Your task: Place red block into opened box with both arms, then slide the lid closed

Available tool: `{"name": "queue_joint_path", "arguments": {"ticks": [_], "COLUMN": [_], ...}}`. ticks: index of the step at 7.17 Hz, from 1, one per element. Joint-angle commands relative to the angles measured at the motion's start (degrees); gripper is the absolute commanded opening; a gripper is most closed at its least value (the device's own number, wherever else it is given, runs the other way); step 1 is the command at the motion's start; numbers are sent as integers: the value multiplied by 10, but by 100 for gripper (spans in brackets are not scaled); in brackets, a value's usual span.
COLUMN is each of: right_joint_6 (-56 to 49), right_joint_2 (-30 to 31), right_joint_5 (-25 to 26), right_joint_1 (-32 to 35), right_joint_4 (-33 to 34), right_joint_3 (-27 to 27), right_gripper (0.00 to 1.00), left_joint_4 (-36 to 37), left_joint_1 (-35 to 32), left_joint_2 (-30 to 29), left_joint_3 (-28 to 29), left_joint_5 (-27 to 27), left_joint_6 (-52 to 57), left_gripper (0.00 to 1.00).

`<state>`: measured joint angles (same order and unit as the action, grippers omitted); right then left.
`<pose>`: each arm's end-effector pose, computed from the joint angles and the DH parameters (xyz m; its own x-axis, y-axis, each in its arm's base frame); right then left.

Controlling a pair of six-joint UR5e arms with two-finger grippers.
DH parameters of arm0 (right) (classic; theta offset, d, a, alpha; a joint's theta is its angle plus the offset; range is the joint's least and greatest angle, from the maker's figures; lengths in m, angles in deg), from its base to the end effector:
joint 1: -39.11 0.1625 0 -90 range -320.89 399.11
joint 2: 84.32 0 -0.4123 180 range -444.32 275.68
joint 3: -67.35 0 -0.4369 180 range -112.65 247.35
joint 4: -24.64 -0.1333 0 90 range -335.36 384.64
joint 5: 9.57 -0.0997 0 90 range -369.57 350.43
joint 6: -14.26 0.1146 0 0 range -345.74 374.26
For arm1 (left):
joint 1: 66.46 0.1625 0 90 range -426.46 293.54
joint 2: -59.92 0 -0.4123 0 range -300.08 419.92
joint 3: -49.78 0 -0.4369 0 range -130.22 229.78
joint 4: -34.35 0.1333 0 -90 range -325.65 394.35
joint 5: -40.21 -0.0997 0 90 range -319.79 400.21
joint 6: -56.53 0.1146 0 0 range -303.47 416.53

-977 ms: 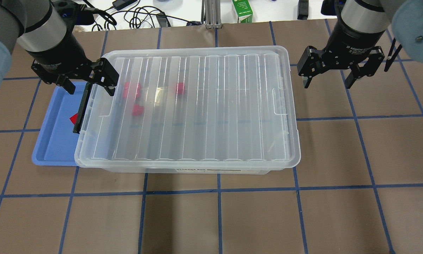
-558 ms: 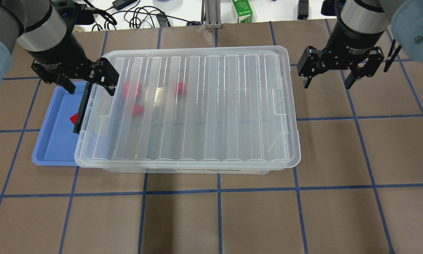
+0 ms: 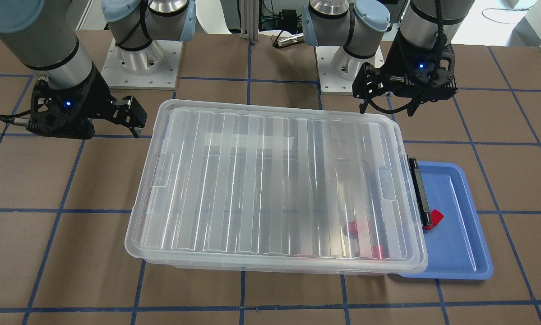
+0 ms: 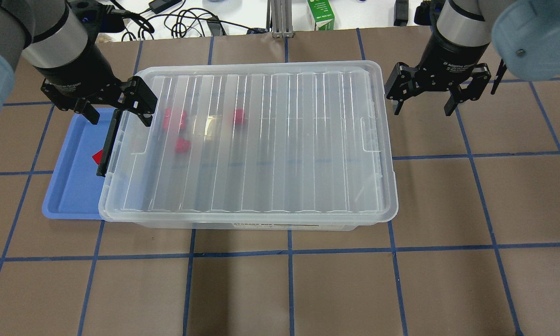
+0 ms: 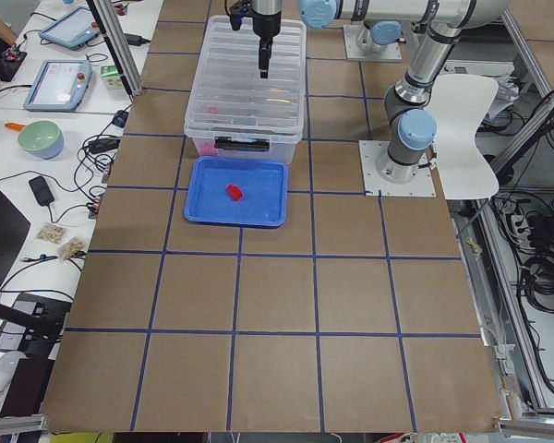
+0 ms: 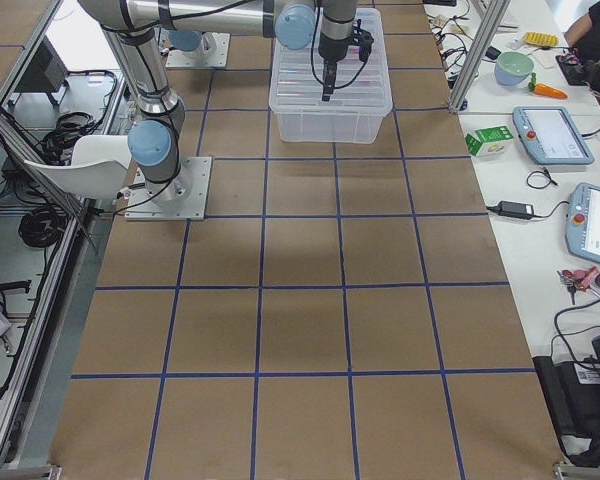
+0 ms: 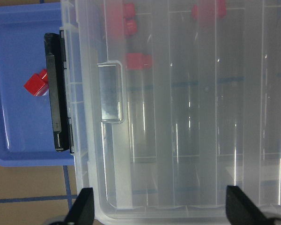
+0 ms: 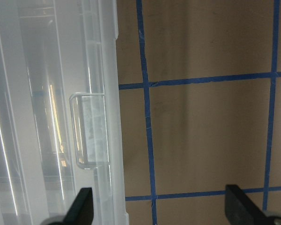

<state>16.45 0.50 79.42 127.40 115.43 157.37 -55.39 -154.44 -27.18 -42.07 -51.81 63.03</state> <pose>0.1185 -0.5667 0.4116 -0.9975 0.0693 -0.0146 0.0679 0.9947 0.0775 -0.1109 -0.5225 0.4701 -0.9963 0.0773 -0.0376 0.0780 0.9968 -0.0187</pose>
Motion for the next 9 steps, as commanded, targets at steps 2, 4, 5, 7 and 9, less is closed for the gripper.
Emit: {"name": "queue_joint_path", "arguments": {"ticks": [2,4,5,7,9], "right_joint_6": [1,-2,-3,-2,-8], "right_joint_2": [-40,-57,-65,-79,-86], "right_joint_5": [0,-1,-1,-1,-2], "right_joint_1": [0,1,1,1,2], "right_joint_4": [15,15,17,19,24], "right_joint_3": [1,0,0,0,0], "right_gripper": [100,100,100,100,100], "left_joint_4": [0,0,0,0,0], "left_joint_1": [-1,0,0,0,0], "left_joint_2": [0,0,0,0,0], "left_joint_3": [-1,-1,-1,-1,-1], "left_joint_5": [0,-1,-1,0,0], "left_joint_6": [0,0,0,0,0], "left_gripper": [100,100,100,100,100]}}
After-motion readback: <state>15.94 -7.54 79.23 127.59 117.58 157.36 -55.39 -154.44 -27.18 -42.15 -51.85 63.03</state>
